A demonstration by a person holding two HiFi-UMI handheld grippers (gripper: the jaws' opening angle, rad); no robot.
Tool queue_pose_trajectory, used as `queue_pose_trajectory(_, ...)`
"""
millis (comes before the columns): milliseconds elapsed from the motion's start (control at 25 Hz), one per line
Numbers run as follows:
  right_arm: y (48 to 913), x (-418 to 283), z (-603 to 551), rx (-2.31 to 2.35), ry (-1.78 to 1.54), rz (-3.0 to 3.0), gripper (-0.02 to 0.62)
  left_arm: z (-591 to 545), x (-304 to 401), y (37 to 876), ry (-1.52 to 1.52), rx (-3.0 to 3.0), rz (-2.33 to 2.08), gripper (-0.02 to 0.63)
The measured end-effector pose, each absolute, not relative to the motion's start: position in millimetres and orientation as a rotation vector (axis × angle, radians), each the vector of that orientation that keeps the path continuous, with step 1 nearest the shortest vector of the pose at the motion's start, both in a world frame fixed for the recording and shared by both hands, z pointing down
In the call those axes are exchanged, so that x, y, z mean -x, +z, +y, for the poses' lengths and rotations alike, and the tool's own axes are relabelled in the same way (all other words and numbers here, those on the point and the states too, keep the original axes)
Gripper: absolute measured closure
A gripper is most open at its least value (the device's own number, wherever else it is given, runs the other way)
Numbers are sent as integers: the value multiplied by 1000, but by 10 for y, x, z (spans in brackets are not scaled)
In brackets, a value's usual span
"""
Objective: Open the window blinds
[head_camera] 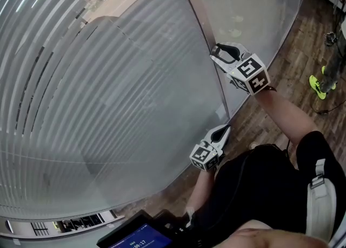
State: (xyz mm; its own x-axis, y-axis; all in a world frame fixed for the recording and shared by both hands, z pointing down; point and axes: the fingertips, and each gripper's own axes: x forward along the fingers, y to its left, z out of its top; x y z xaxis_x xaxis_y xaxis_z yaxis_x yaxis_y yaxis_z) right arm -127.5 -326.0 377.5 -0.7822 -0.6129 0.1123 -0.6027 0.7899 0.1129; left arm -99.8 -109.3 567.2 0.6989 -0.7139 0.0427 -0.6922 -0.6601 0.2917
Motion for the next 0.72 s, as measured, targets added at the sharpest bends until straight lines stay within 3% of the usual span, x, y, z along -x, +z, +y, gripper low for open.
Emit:
queue_pose_trajectory(120,3727,1295,-3189,-957,-327,-2766,382,-1088,1015,5684,-101,-2622,-1121,604)
queue_pose_trajectory(280,3609,1234,-3132,-960,-817,-2508,353,-1093,1046,5702,-98,-2612,-1130,604)
queue_pose_trajectory(480,3684,1255,-3060,-836,-1409,-2034,369,-1104,995,5716,-92,-2610,-1113,604)
queue_pose_trajectory(720,3790,1315,-3070,-749,-1528,-1913,390,-1089,974,5693,-95,-2615,-1100,604)
